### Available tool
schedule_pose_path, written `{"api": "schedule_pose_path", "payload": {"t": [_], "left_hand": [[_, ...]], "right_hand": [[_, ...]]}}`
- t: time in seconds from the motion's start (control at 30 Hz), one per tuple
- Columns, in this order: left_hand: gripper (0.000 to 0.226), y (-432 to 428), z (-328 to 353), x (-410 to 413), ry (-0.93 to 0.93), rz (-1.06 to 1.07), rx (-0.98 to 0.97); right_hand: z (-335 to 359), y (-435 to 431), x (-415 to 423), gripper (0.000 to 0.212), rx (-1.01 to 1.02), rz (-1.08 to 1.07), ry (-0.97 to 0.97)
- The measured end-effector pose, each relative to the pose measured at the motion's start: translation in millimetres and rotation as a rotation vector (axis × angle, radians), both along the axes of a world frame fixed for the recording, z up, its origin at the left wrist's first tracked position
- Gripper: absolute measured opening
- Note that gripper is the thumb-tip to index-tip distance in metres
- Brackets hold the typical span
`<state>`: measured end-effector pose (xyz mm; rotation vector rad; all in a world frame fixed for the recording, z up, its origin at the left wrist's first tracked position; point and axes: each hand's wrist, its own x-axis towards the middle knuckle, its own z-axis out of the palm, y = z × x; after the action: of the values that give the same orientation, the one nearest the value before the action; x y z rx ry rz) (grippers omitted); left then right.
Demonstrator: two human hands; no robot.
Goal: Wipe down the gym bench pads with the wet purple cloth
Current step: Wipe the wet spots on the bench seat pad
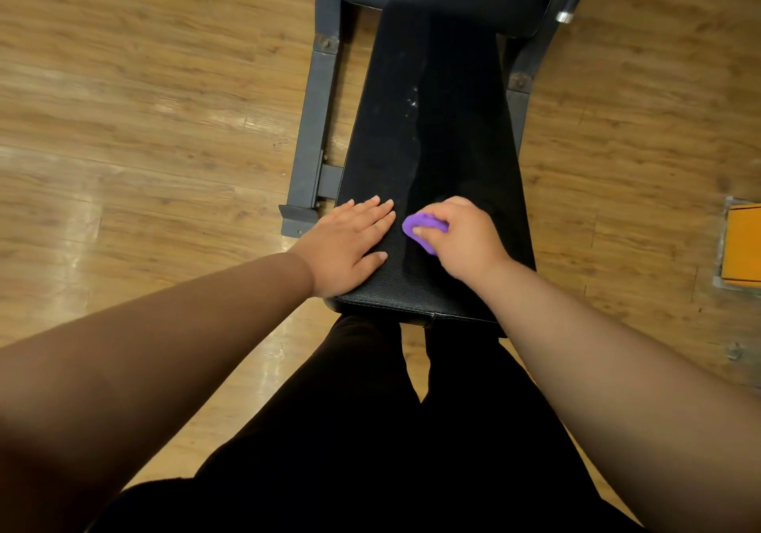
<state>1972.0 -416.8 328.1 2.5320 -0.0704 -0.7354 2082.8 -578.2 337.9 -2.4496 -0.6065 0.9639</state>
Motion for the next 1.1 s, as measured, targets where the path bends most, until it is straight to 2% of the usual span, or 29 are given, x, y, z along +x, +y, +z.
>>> {"api": "schedule_pose_path", "payload": {"t": [0.13,0.27,0.4,0.47,0.6,0.7,0.8,0.9,1.03,1.1], "left_hand": [[0.06,0.5,-0.2,0.0,-0.007,0.01,-0.002],[0.06,-0.2,-0.1,0.1,0.001,0.008,-0.007],[0.058,0.6,0.5,-3.7,-0.014,0.008,-0.044],[0.066,0.3,3.8,-9.1,-0.01,0.009,-0.063],[0.059,-2.6,5.0,-16.7,-0.023,0.009,-0.03],[0.058,-4.4,5.5,-17.0,-0.033,0.01,-0.006],[0.067,-7.4,8.5,-16.3,-0.03,0.015,0.0],[0.057,-9.2,9.4,-16.0,-0.024,0.035,0.011],[0.053,-12.2,10.9,-16.2,-0.025,0.073,0.013],[0.053,-15.1,12.8,-16.3,-0.013,0.082,0.023]], "right_hand": [[25.9,-28.7,-24.8,0.021,0.115,0.095,0.1],[25.5,-31.9,-18.7,0.023,0.072,0.176,0.14],[5.8,-2.0,5.2,0.021,-0.024,-0.001,0.03],[9.8,-2.0,0.3,0.019,0.005,-0.039,0.047],[36.4,-34.1,-32.5,0.021,0.061,0.103,0.18],[37.9,-40.0,-31.7,0.022,0.059,0.176,0.181],[25.1,-25.5,-12.9,0.022,0.022,0.114,0.096],[24.6,-20.8,-12.8,0.019,0.032,0.02,0.099],[46.9,-50.3,-40.6,0.019,0.114,0.147,0.178],[46.1,-57.3,-43.4,0.019,0.126,0.178,0.16]]}}
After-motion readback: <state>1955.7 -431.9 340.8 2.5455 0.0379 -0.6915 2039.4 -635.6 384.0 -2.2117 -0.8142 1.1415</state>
